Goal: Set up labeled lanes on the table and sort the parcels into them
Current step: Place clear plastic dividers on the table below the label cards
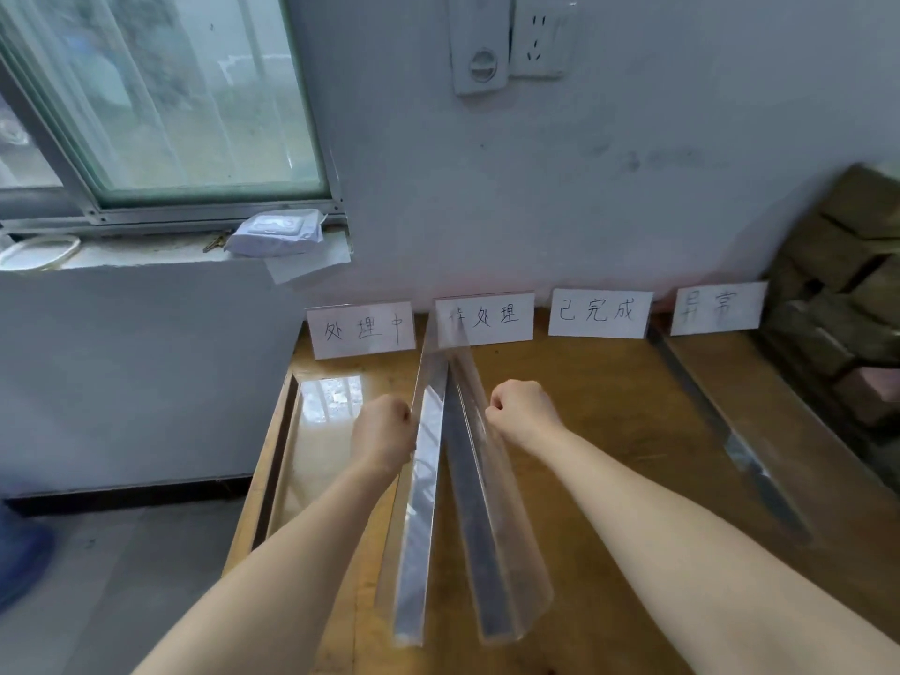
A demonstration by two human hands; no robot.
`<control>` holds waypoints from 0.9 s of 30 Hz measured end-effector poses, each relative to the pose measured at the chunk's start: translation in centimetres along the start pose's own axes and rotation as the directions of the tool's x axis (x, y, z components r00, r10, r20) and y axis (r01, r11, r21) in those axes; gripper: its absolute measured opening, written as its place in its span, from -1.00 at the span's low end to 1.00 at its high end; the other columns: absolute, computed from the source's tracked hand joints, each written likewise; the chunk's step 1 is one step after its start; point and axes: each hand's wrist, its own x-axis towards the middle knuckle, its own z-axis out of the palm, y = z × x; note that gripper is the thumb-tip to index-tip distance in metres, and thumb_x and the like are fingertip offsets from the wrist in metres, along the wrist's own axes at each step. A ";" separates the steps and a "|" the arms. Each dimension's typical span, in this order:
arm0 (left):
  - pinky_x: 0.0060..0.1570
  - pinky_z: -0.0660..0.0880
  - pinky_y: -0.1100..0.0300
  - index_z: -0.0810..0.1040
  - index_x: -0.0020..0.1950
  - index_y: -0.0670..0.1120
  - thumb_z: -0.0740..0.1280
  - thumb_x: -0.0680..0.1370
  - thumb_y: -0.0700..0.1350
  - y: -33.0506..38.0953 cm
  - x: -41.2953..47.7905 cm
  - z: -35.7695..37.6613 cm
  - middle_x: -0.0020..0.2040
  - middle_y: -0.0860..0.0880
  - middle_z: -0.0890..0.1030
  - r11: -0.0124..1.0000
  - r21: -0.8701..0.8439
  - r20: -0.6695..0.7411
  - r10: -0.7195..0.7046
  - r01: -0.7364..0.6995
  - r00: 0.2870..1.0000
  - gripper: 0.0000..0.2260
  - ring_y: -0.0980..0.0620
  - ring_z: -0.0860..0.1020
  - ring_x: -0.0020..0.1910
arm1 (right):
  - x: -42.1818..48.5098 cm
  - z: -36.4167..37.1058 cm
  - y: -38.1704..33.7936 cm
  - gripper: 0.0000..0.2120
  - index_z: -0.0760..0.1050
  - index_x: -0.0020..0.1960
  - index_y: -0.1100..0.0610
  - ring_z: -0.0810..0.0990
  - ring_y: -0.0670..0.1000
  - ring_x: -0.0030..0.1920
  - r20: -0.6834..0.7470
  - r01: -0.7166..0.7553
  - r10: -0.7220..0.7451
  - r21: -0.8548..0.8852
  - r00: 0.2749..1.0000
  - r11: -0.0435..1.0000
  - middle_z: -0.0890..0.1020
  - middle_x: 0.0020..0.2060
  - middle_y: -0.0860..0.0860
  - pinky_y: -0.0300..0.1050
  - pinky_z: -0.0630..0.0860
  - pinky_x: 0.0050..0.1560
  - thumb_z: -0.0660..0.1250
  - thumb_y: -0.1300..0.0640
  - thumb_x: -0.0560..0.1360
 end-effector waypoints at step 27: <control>-0.42 0.30 0.20 0.36 -0.37 -0.10 0.21 0.59 -0.14 17.4 -3.8 13.8 -0.40 -0.01 0.43 0.985 0.168 -0.195 0.007 0.026 0.981 -0.69 0.05 0.37 -0.43 | -0.2 -11.0 22.1 -0.78 0.49 -0.23 0.12 0.65 0.01 -0.22 -0.056 -0.030 0.031 0.006 0.998 1.000 0.59 -0.32 0.04 -0.16 0.59 -0.08 0.24 0.18 0.59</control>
